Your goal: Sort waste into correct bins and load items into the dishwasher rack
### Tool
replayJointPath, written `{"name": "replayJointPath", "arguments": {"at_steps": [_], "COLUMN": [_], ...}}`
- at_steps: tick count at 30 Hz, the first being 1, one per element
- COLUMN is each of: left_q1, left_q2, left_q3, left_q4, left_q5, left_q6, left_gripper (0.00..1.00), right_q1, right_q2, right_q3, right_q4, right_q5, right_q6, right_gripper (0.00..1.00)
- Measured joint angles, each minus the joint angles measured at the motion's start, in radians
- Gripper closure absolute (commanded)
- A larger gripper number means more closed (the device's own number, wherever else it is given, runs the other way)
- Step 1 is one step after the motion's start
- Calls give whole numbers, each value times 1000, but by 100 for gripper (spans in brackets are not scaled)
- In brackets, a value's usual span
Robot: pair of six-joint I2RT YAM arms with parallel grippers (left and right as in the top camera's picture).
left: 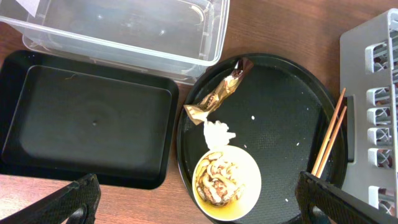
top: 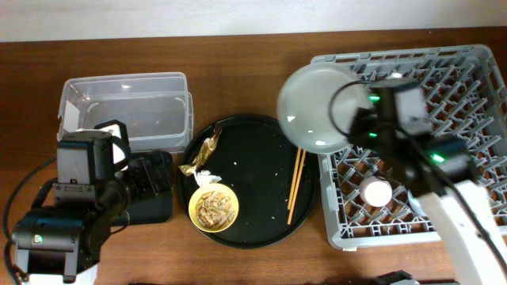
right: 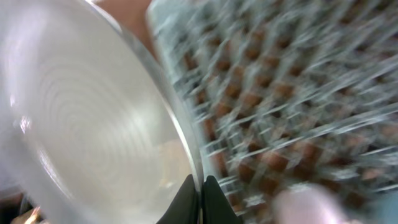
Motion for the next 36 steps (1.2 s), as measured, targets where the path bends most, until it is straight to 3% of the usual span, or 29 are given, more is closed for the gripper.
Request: {"name": "replayJointPath", "arguments": {"at_steps": [3, 5, 7, 15, 18, 29, 31, 32, 34, 36], "left_q1": [0, 0, 0, 0, 0, 0, 0, 0, 0, 0], "left_q2": [0, 0, 0, 0, 0, 0, 0, 0, 0, 0], "left_q3": [0, 0, 0, 0, 0, 0, 0, 0, 0, 0], "left_q4": [0, 0, 0, -2, 0, 0, 0, 0, 0, 0], "left_q5": [0, 0, 0, 0, 0, 0, 0, 0, 0, 0], "left_q6": [0, 0, 0, 0, 0, 0, 0, 0, 0, 0], "left_gripper": [0, 0, 0, 0, 0, 0, 0, 0, 0, 0], "right_q1": [-182, -275, -313, -317, -317, -310, -284, -258, -202, -169], "right_q2": [-94, -79, -13, 186, 235, 341, 341, 340, 302, 195], "right_q3": [0, 0, 0, -1, -1, -1, -1, -1, -1, -1], "right_q4": [-5, -8, -7, 241, 303, 377, 378, 378, 378, 336], "right_q5": [84, 111, 194, 505, 528, 539, 531, 526, 518, 512], "right_q6": [-261, -446, -540, -621, -699, -773, -779, -777, -719, -665], "right_gripper": [96, 96, 96, 96, 96, 95, 82, 53, 41, 40]}}
